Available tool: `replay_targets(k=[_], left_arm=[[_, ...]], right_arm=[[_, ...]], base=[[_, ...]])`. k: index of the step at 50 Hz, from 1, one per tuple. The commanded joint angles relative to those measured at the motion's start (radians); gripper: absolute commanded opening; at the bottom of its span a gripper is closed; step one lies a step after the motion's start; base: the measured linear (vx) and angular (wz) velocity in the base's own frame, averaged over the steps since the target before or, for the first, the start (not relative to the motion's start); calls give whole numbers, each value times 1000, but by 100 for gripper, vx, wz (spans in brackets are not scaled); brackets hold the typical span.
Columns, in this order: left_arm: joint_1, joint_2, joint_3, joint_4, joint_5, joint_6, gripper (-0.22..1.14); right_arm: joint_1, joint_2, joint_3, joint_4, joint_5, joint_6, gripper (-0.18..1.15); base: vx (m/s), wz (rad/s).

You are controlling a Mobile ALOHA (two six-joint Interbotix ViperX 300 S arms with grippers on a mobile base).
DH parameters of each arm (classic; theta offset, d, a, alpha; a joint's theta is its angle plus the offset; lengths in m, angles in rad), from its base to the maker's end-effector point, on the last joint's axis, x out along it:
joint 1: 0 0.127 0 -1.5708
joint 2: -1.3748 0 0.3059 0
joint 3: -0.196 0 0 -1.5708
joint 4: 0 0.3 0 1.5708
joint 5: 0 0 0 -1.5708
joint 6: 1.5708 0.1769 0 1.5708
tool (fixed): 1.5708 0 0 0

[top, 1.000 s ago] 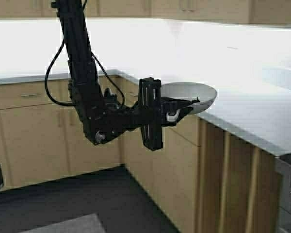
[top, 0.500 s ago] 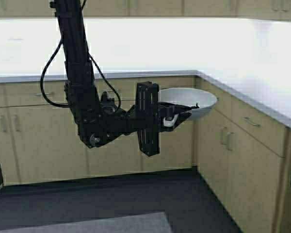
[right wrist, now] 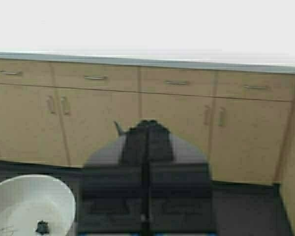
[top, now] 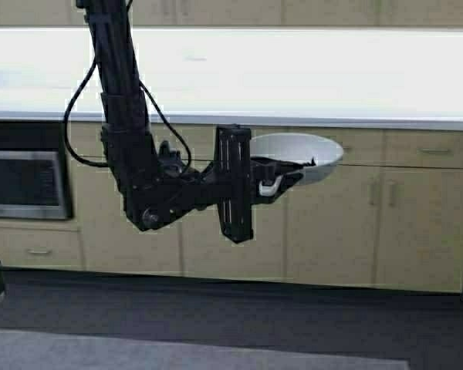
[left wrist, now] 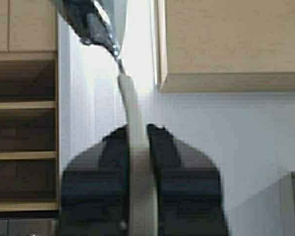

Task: Wash the pan

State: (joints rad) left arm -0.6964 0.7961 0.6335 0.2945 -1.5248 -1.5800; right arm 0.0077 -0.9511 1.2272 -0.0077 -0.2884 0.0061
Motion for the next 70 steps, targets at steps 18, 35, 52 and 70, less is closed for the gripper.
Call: replay_targets(k=[18, 35, 52, 70], left_arm=[[-3, -31, 5, -9, -12, 21, 2], [-3, -14, 3, -9, -11, 21, 2], [12, 14, -29, -17, -12, 15, 2], [23, 6, -14, -6, -18, 5, 2]], right_arm=[[2, 5, -11, 2, -11, 3, 5], [2, 11, -11, 2, -11, 5, 5], [0, 23, -5, 0, -11, 3, 5], [2, 26, -2, 0, -11, -2, 5]], base=[[7, 68], [8, 68], [8, 51], [12, 58]])
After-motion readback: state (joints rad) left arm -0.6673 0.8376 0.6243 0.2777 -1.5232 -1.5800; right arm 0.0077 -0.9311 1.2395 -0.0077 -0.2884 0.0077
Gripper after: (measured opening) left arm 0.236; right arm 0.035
